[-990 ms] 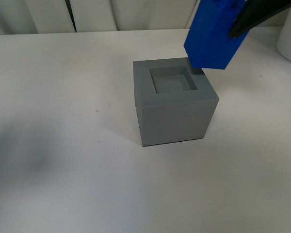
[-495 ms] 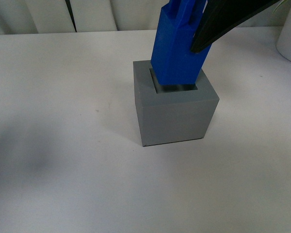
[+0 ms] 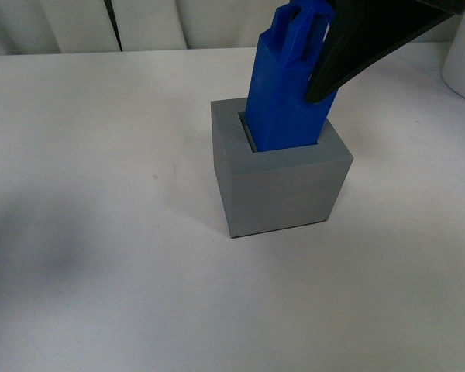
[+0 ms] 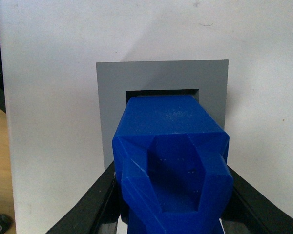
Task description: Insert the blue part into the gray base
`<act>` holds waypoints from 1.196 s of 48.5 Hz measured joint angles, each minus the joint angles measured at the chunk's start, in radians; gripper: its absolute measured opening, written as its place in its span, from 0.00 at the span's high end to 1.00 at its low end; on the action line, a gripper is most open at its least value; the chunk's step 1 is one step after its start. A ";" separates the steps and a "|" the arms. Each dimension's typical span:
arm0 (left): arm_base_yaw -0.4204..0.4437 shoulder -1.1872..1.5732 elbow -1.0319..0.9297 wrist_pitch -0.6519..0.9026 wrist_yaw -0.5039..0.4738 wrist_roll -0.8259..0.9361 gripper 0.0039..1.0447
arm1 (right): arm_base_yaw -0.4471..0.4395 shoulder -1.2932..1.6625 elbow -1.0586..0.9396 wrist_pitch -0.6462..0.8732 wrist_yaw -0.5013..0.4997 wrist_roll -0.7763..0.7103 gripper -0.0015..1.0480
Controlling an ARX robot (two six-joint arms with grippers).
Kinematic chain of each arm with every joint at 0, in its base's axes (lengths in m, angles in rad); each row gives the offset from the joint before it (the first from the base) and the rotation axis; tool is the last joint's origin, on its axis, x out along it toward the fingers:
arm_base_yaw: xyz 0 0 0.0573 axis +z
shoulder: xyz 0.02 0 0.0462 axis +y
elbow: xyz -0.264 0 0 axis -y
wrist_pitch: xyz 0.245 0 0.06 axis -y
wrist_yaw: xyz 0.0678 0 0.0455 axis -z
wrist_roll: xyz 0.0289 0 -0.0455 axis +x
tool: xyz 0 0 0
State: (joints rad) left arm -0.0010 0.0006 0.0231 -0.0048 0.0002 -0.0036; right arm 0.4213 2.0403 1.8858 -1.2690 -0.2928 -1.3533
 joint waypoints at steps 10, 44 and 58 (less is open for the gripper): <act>0.000 0.000 0.000 0.000 0.000 0.000 0.06 | 0.002 0.000 -0.016 0.032 0.002 0.000 0.46; 0.000 0.000 0.000 0.000 0.000 0.000 0.06 | -0.212 -0.509 -0.583 0.681 -0.349 0.328 0.07; 0.000 0.000 0.000 0.000 0.000 0.000 0.06 | -0.329 -0.945 -1.102 1.140 -0.428 0.674 0.07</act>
State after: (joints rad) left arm -0.0010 0.0006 0.0231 -0.0048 -0.0002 -0.0036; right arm 0.0921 1.0950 0.7834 -0.1287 -0.7212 -0.6792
